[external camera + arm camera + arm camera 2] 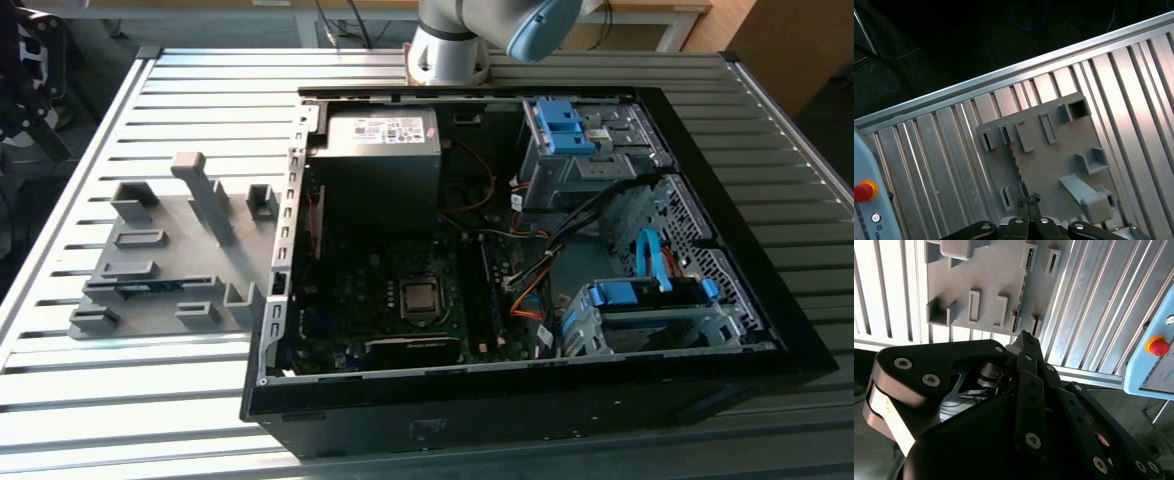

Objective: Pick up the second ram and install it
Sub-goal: 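Pick up the second ram and move it above second insertion slot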

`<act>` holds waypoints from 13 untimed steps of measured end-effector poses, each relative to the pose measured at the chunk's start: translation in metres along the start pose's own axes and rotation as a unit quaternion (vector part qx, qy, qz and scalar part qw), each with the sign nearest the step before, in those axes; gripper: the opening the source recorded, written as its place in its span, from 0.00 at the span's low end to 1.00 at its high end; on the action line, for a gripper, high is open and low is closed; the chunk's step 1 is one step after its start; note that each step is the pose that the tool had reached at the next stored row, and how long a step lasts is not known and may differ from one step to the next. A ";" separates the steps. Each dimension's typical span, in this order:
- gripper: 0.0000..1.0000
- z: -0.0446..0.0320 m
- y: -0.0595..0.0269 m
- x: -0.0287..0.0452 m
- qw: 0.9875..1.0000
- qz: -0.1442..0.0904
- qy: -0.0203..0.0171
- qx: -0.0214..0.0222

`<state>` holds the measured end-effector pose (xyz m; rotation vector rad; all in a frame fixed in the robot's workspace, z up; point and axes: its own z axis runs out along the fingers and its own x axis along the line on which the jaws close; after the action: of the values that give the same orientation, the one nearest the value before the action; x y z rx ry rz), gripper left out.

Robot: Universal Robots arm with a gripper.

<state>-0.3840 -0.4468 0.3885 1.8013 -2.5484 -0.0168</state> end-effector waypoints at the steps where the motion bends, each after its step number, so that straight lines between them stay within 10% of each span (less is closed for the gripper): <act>1: 0.11 0.0000 0.0000 0.0000 1.000 -0.001 0.000 0.000; 13: 0.11 0.0000 -0.0001 0.0001 1.000 -0.015 0.000 0.000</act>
<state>-0.3840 -0.4469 0.3885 1.8398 -2.5206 -0.0163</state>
